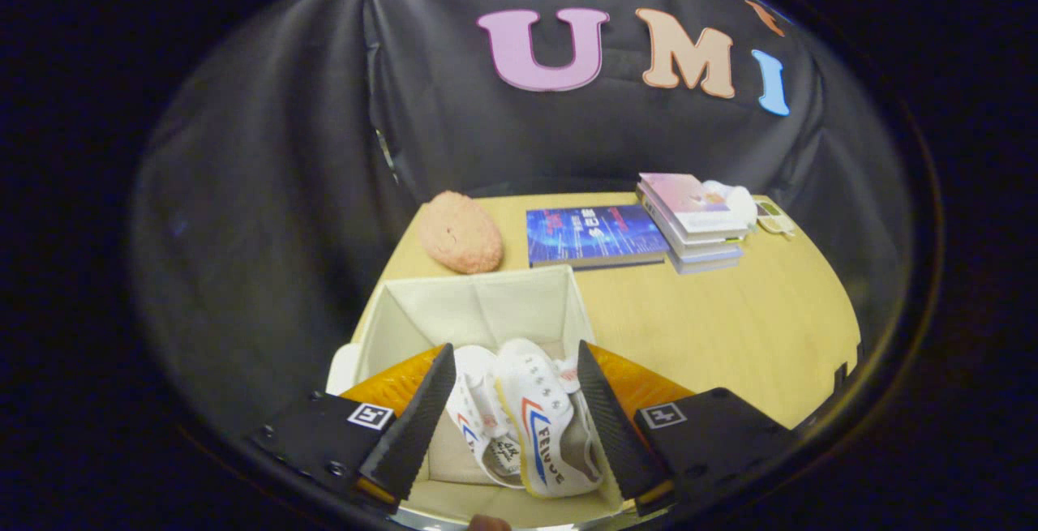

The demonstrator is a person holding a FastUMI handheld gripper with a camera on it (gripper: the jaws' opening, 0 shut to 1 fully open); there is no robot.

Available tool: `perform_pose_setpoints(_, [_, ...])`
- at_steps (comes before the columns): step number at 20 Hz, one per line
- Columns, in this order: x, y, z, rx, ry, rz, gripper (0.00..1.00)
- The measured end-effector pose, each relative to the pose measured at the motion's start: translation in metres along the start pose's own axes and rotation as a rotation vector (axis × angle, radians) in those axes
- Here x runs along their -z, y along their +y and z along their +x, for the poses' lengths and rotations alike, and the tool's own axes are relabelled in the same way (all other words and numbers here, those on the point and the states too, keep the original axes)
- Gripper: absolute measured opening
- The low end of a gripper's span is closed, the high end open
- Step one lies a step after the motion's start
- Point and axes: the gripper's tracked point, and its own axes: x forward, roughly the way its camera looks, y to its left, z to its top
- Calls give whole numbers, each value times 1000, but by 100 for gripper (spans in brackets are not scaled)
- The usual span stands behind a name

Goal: Open the storage box then place both shoes into the box .Put the left shoe in first, then the right shoe, with the right side of both shoes facing outward in a uniform manner.

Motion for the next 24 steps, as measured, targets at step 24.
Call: perform_pose_setpoints(24, [-196, -228, -86, -33, -540, -120, 97])
